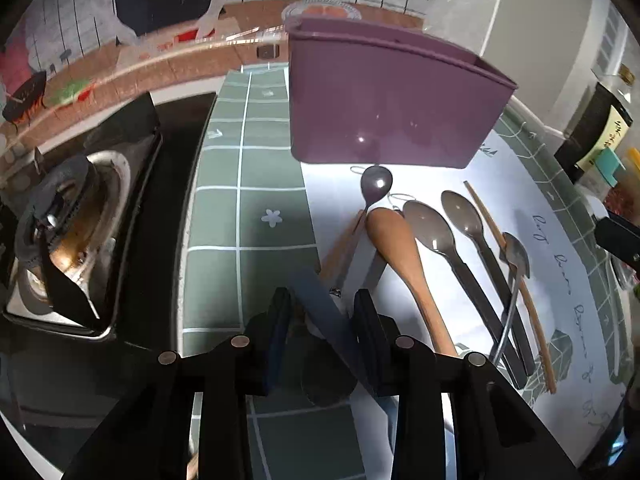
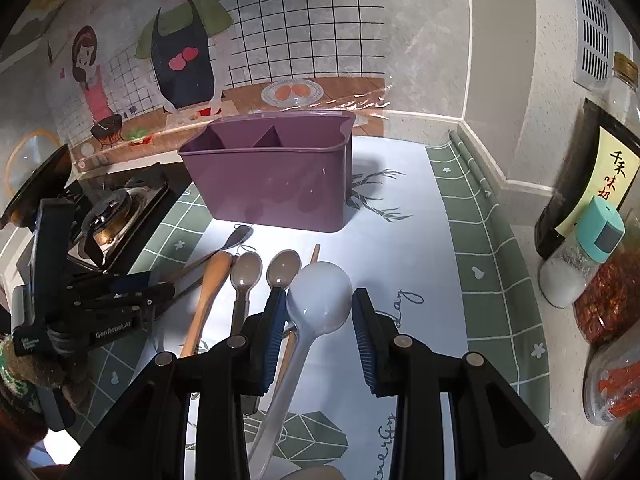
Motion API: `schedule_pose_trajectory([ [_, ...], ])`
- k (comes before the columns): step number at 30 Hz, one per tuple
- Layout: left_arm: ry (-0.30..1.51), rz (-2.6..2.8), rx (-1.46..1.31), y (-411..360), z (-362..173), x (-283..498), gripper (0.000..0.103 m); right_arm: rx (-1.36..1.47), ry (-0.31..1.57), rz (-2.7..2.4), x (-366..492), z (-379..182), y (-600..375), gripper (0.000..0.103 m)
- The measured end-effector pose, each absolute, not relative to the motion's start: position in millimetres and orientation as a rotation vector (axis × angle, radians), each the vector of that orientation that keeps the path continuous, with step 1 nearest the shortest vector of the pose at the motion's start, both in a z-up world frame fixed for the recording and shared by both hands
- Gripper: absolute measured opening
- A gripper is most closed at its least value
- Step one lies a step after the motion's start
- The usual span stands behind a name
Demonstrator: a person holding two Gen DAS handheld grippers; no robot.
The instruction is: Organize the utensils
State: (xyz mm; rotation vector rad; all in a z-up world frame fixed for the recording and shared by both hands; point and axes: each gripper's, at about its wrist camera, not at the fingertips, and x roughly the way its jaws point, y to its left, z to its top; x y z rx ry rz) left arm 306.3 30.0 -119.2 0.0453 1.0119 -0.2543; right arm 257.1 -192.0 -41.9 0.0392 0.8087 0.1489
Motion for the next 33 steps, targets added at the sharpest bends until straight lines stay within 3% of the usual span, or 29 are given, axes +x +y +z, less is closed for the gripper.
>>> schedule_pose_trajectory([
  [3,1.011,-0.259,0.076,26,-120,306,0.033,0.037,0.809,0.147,258,-42,-192,0.031],
  [6,0.978,-0.251,0.043,31,-112,302,0.022,0.031,0.803,0.149,258,-41,-193,0.031],
  [15,0.787,-0.268,-0.016,40,-34,277,0.022,0.049,0.773,0.155,259,-32,-199,0.031],
  [27,0.742,-0.292,-0.043,37,4,266,0.022,0.052,0.756,0.161,260,-25,-199,0.031],
  [33,0.687,-0.313,-0.05,39,44,264,0.022,0.083,0.648,0.196,264,15,-200,0.031],
])
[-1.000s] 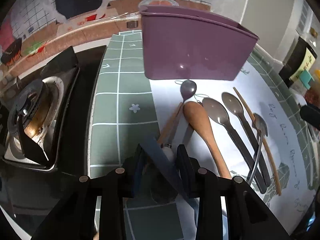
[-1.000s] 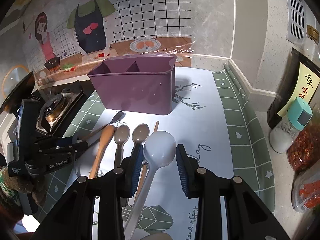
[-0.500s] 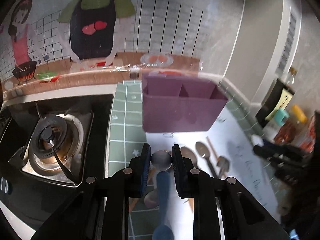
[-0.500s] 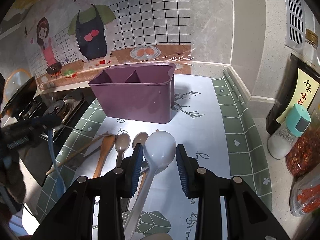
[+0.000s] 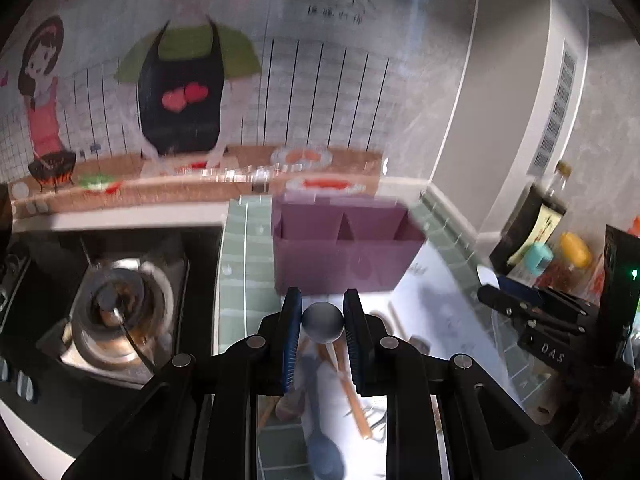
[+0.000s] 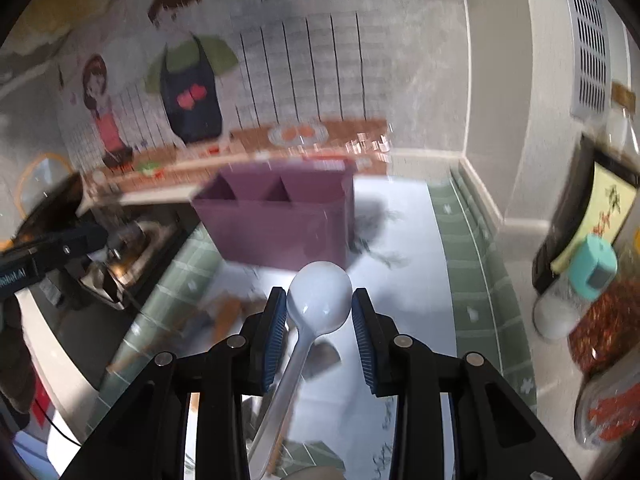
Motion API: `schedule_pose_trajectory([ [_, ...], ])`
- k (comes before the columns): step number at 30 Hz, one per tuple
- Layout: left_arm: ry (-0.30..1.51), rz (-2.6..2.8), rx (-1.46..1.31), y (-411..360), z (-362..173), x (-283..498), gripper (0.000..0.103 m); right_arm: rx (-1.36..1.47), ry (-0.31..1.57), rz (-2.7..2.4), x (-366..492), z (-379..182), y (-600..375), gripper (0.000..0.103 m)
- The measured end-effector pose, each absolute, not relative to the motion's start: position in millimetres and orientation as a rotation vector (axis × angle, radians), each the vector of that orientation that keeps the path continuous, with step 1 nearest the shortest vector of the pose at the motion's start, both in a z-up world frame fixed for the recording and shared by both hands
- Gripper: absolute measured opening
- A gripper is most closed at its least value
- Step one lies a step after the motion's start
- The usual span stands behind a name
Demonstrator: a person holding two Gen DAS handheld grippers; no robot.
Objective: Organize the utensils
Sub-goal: 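Lift the white ladle with the right gripper while the left lifts the spoon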
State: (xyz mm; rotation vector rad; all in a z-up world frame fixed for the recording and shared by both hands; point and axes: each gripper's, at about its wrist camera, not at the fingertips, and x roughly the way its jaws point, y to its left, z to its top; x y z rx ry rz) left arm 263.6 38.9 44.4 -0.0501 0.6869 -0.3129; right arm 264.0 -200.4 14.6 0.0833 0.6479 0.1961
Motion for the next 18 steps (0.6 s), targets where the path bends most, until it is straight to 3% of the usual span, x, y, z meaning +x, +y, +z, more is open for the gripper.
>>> schedule_pose_trajectory([
  [6,0.542,-0.359,-0.072,46,141,289,0.022,0.091,0.359,0.248,286,134,-200,0.031],
  [9,0.507,-0.379,-0.083,47,170,311,0.021,0.105,0.285,0.29,308,162,-197,0.031],
  [18,0.545,-0.376,-0.066,39,167,378,0.02,0.12,0.381,0.222,393,109,-191,0.031],
])
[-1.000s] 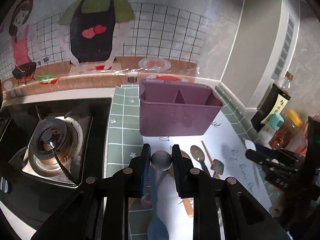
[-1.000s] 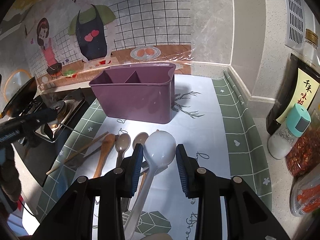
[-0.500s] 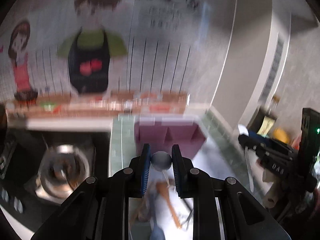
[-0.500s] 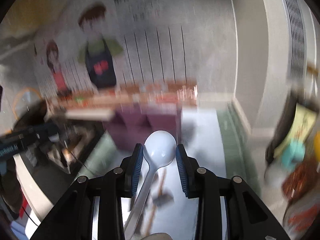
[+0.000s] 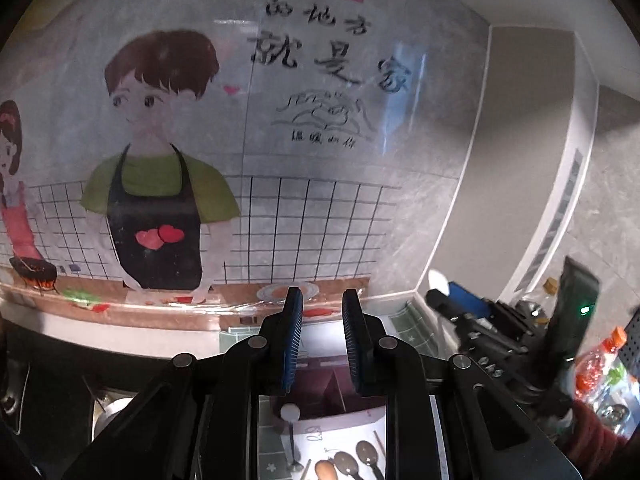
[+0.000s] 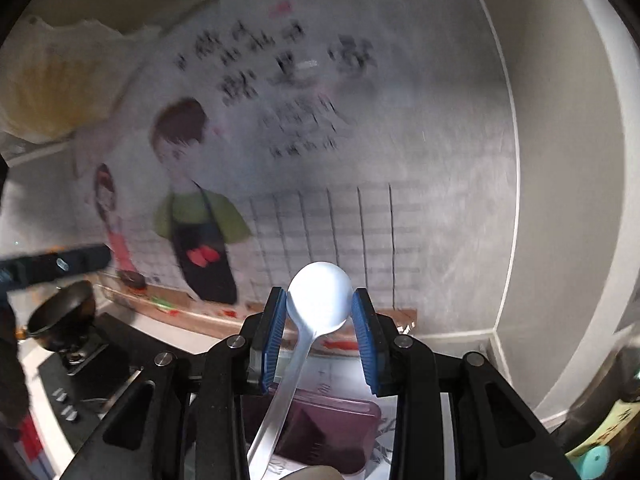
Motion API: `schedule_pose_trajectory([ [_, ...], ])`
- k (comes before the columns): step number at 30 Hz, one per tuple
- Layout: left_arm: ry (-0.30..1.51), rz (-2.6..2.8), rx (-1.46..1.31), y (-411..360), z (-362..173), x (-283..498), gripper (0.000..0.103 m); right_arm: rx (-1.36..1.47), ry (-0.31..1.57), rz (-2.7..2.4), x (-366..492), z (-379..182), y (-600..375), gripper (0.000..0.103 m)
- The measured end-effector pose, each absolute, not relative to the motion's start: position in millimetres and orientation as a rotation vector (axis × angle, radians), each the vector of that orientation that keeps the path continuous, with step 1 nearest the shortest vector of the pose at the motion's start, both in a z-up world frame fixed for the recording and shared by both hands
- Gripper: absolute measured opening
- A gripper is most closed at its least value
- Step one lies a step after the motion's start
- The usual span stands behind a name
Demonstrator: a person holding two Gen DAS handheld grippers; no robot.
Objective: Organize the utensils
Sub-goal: 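Lift the white ladle with the right gripper while the left lifts the spoon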
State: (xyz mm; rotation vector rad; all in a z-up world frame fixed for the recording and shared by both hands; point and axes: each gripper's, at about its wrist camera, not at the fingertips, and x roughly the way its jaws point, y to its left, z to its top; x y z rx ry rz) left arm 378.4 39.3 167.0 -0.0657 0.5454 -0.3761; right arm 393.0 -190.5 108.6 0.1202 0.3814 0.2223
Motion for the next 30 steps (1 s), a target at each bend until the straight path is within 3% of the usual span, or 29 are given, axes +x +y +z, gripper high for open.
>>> schedule_pose_trajectory([
  [6,0.609,-0.377,-0.06,43,126,382,0.022,0.133,0.438,0.217,393,81,-194,0.031],
  [14,0.806,-0.401,-0.114,55,21,364,0.03,0.085,0.476,0.214,346,64,-201,0.031],
  [19,0.911,-0.536,0.055,24,-31,353,0.041,0.086,0.518,0.199,319,49,-208,0.031],
  [30,1.045,-0.59,0.291,-49,-98,380,0.041,0.109,0.649,0.14,295,6,-224,0.031],
])
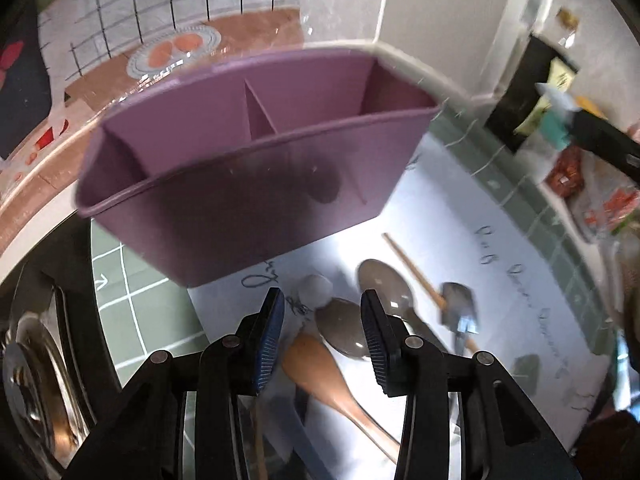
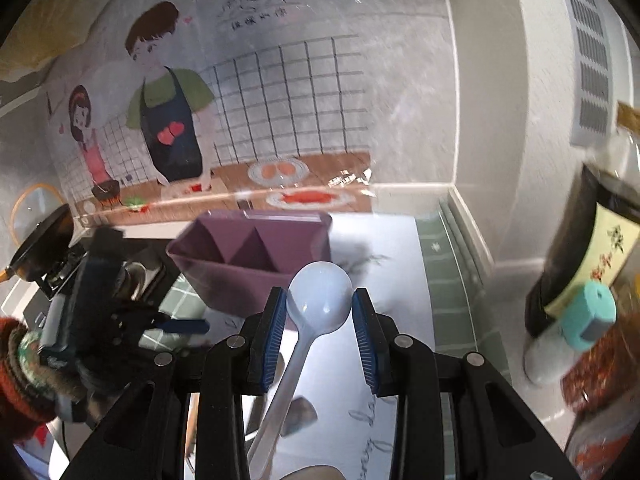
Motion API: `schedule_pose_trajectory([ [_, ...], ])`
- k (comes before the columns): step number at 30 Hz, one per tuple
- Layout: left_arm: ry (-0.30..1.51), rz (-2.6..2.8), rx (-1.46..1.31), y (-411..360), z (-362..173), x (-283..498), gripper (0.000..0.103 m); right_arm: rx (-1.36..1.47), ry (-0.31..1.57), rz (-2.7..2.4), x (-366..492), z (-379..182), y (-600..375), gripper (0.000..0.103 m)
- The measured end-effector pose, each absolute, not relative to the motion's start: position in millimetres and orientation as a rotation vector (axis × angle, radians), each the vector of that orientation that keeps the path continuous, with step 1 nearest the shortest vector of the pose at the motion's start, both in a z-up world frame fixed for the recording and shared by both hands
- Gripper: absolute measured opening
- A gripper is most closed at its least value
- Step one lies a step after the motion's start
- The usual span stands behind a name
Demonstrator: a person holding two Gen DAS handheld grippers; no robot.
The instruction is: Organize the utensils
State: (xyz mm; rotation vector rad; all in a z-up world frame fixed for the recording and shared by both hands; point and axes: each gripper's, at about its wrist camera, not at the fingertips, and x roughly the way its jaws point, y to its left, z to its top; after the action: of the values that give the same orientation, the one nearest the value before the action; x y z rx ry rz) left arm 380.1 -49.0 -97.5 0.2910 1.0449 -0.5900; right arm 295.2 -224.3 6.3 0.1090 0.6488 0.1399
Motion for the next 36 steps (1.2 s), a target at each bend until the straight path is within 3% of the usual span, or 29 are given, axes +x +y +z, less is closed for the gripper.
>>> schedule_pose_trajectory([
  [10,1.082,-0.544,0.34,-65,-116,390,0.04,0.11,0.677,0.113,286,-3,-229,0.031],
  [13,1.092,-0.525,0.311,-67,-117,393,0.024,0.102,0.679,0.116,286,-2,-225,0.031],
  [18,1.038,-0.477,0.192,-49,-108,386,0.022,0.086,0.673,0.12,282,0,-219,0.031],
  [36,0.741,-0.422,-0.219,48,13,290,0.022,0.081,0.64,0.165,283,7,-200,0.031],
])
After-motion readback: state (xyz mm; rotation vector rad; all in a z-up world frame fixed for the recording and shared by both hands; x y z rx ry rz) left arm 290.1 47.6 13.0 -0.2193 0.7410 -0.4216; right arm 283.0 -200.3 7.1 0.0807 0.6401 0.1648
